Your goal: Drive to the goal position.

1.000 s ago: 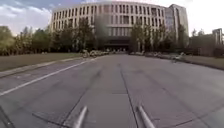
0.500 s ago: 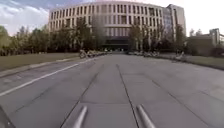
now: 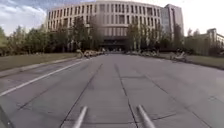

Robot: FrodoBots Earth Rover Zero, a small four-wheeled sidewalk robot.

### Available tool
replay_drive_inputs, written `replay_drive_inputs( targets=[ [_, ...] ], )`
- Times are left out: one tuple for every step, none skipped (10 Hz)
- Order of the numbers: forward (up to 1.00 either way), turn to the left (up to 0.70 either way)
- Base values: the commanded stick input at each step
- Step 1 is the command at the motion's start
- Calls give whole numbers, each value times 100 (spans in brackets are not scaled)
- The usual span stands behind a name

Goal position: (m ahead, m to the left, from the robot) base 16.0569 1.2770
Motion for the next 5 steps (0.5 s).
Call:
replay_drive_inputs(
  targets=[
    [70, 0],
    [70, 0],
    [70, 0],
    [70, 0],
    [70, 0]
  ],
)
